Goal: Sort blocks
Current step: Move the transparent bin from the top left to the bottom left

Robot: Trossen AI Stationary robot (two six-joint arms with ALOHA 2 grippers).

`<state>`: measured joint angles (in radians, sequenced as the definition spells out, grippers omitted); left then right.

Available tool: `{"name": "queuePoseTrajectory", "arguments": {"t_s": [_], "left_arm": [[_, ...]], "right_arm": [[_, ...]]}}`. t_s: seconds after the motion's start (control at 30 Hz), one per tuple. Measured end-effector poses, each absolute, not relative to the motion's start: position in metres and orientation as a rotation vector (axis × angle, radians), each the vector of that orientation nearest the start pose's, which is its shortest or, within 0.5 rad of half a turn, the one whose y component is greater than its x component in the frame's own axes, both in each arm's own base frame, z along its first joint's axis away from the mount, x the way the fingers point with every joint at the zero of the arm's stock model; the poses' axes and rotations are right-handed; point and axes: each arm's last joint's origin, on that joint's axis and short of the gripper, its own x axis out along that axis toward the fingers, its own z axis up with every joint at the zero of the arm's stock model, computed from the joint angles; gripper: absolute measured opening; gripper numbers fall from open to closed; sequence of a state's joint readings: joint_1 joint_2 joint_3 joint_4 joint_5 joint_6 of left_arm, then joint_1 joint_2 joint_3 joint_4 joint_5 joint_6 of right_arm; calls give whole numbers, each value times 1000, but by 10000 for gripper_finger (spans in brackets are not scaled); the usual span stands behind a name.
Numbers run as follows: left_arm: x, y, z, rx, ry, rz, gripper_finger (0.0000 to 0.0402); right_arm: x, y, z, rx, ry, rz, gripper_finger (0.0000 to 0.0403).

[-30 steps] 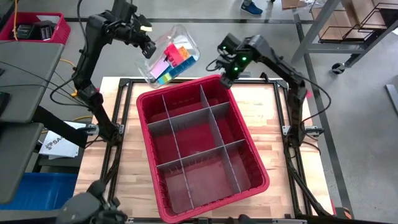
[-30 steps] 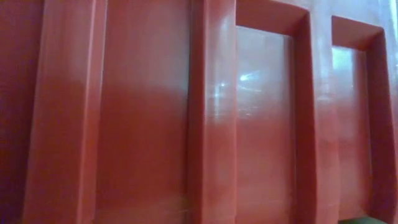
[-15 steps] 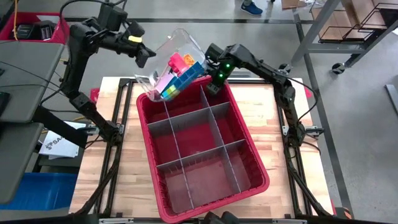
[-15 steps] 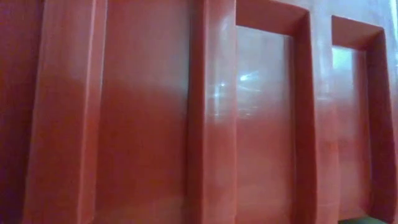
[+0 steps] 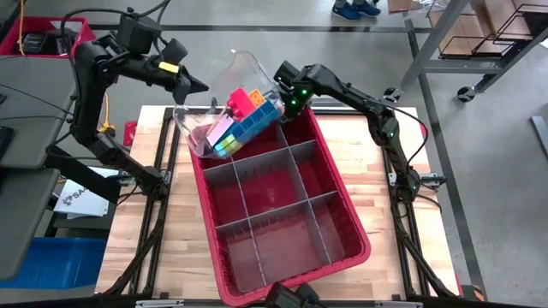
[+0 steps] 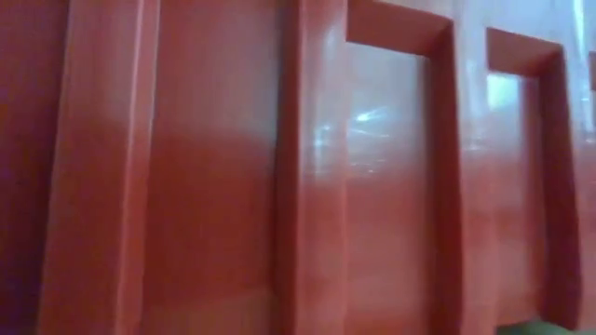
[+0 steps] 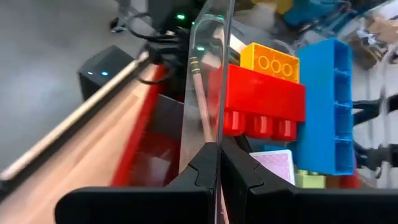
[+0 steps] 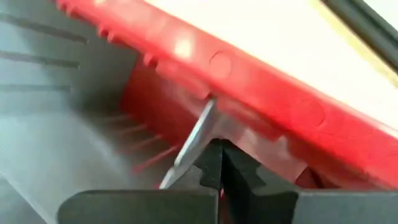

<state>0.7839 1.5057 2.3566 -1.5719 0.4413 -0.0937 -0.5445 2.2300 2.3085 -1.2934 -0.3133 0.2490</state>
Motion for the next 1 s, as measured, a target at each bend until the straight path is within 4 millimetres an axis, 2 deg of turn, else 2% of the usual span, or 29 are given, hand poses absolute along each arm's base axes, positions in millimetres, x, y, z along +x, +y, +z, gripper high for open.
{"name": "queuePoseTrajectory", "arguments": {"t_s": [0.17, 0.27, 0.6, 0.77, 0.9, 1.0], "left_arm": [[146, 117, 530, -521, 578, 318, 0], [149, 113, 530, -515, 584, 302, 0], [146, 105, 533, -482, 578, 275, 0], [143, 102, 534, -467, 570, 276, 0], [139, 98, 536, -462, 560, 260, 0], [139, 93, 538, -472, 549, 189, 0]], "right_arm": [[398, -231, 305, 777, 1014, -411, 0], [396, -239, 305, 823, 972, -511, 0], [372, -292, 311, 958, 782, -683, 0], [368, -308, 316, 1026, 666, -689, 0], [367, -306, 323, 1058, 648, -549, 0], [363, -289, 337, 1008, 696, -465, 0]]}}
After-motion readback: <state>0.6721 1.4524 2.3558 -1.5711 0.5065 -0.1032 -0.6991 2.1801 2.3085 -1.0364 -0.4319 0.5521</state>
